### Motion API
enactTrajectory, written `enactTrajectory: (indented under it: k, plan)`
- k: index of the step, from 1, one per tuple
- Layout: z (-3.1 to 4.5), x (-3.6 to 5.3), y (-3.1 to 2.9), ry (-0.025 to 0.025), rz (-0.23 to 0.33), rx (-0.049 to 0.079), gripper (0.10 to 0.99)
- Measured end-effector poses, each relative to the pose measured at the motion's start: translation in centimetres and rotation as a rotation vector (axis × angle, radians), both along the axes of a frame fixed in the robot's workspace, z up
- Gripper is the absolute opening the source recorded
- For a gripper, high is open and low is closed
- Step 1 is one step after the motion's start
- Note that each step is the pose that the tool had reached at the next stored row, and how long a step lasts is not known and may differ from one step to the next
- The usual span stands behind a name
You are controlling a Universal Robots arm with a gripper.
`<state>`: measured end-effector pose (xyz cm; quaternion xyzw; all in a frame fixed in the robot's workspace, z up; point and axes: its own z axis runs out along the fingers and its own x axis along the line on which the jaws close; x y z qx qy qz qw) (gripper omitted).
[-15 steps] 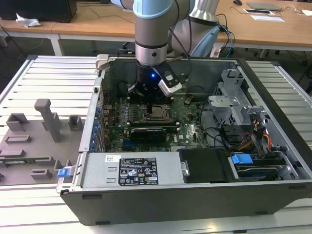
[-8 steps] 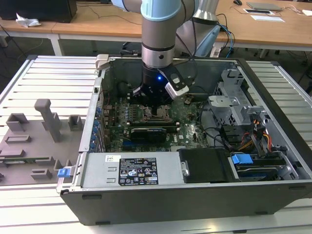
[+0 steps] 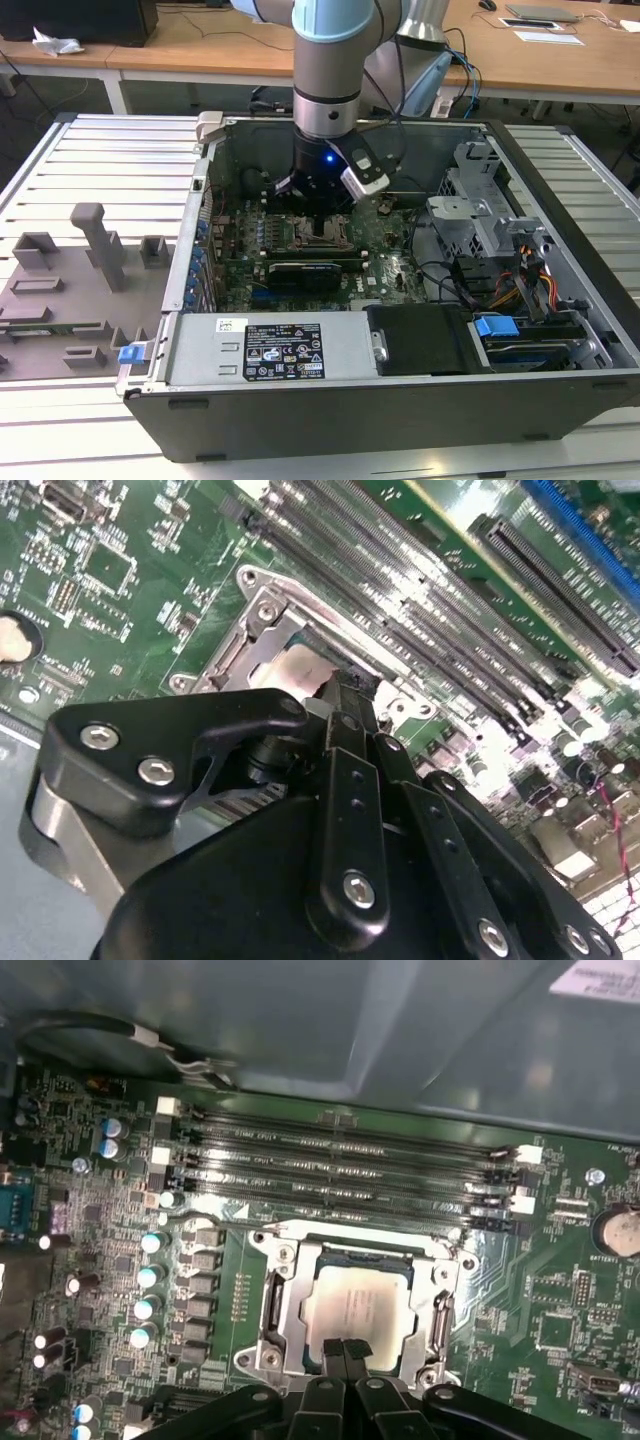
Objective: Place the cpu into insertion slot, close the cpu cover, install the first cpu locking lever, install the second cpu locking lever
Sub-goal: 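Close the cpu cover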
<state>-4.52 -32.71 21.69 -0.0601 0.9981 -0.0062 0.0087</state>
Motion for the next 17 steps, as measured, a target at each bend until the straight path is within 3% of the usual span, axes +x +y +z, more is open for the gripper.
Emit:
enactTrajectory:
  k: [6, 13, 17]
  plan:
    - [0.98, 0.0, 0.52, -0.0054, 0.0, 0.0, 0.106]
    - [2.75, 0.01, 0.78, -0.0196, 0.0, 0.0, 0.106]
    - [2.77, 0.0, 0.79, -0.0197, 0.0, 0.0, 0.106]
